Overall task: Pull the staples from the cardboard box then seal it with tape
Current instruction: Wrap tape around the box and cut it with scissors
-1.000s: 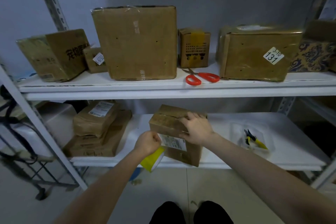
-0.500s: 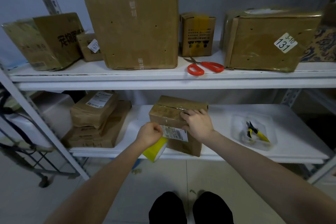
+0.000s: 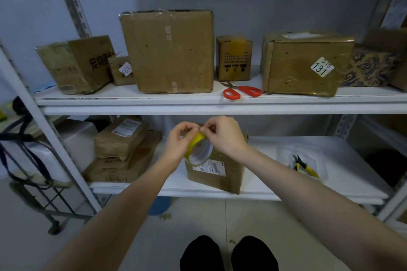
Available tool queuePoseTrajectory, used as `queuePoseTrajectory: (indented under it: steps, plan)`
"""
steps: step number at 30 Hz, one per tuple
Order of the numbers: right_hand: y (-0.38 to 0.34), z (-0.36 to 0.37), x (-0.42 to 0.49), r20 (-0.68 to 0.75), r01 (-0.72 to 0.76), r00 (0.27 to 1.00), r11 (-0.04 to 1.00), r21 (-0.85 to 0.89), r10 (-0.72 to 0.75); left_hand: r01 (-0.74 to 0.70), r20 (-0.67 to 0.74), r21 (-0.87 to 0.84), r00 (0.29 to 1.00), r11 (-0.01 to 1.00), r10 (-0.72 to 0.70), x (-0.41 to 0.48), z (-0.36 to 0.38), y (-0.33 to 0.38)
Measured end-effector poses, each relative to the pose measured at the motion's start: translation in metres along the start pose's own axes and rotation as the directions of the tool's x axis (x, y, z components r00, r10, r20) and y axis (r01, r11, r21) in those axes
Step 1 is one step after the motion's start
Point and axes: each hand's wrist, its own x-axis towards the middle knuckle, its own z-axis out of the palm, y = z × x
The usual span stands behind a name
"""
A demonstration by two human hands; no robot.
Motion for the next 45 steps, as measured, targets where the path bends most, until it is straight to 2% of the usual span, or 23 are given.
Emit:
queuePoseTrajectory:
  steps: [2, 3, 6, 8, 10, 13, 15, 18, 21, 30, 35, 39, 41, 43, 45]
  plan:
    - [-0.011, -0.015, 0.006, -0.074, 0.047, 0.996, 0.998, -0.051, -0.05, 0.044, -0.041, -0.196, 0.998, 0.98, -0.053, 0.0, -0.007, 0.009]
    - [-0.015, -0.022, 0.009, -0.105, 0.069, 0.992, 0.995, -0.068, -0.076, 0.045, -0.03, -0.216, 0.998, 0.975, -0.053, 0.0, -0.012, 0.013]
    - [-0.022, -0.04, 0.023, -0.165, 0.11, 0.978, 0.987, -0.115, -0.128, -0.007, 0.119, -0.141, 0.993, 0.99, 0.024, 0.0, -0.014, 0.025]
    - [-0.022, -0.049, 0.032, -0.184, 0.08, 0.978, 0.99, -0.114, -0.1, -0.02, 0.167, -0.122, 0.985, 0.992, 0.04, -0.003, -0.012, 0.034]
    - [-0.017, -0.055, 0.04, -0.142, 0.034, 0.988, 0.99, -0.139, -0.054, -0.04, 0.19, -0.114, 0.98, 0.993, 0.061, -0.002, -0.01, 0.038]
    - [-0.017, -0.056, 0.046, -0.11, -0.025, 0.994, 0.985, -0.168, 0.006, -0.058, 0.181, -0.078, 0.981, 0.995, 0.072, 0.007, -0.013, 0.046]
    - [-0.02, -0.057, 0.05, -0.115, -0.036, 0.993, 0.973, -0.227, 0.01, -0.02, 0.158, -0.029, 0.987, 0.999, 0.024, 0.014, -0.013, 0.053]
    - [-0.024, -0.065, 0.059, -0.195, -0.081, 0.981, 0.941, -0.329, 0.016, 0.056, 0.021, 0.186, 0.998, 0.981, -0.061, 0.028, -0.012, 0.051]
    - [-0.026, -0.071, 0.074, -0.18, -0.075, 0.984, 0.887, -0.456, -0.009, 0.146, -0.049, 0.32, 0.989, 0.936, -0.138, 0.035, -0.012, 0.039]
    - [-0.017, -0.065, 0.087, -0.124, -0.131, 0.989, 0.826, -0.547, 0.075, 0.165, 0.026, 0.359, 0.982, 0.919, -0.186, 0.045, -0.014, 0.03]
    - [-0.024, -0.068, 0.094, -0.095, -0.113, 0.993, 0.716, -0.689, 0.065, 0.215, 0.035, 0.361, 0.969, 0.907, -0.244, 0.043, -0.011, 0.028]
    - [-0.022, -0.076, 0.098, -0.096, -0.146, 0.989, 0.732, -0.666, 0.109, 0.238, 0.024, 0.398, 0.963, 0.886, -0.269, 0.04, -0.008, 0.029]
    - [-0.021, -0.074, 0.098, -0.103, -0.103, 0.993, 0.78, -0.618, 0.05, 0.232, 0.02, 0.42, 0.964, 0.877, -0.265, 0.041, -0.006, 0.031]
    - [-0.023, -0.067, 0.095, -0.143, -0.073, 0.99, 0.872, -0.483, 0.004, 0.246, 0.015, 0.45, 0.959, 0.858, -0.282, 0.041, -0.005, 0.034]
    - [-0.027, -0.061, 0.094, -0.145, -0.098, 0.988, 0.94, -0.326, 0.052, 0.261, 0.016, 0.465, 0.953, 0.846, -0.303, 0.04, -0.003, 0.035]
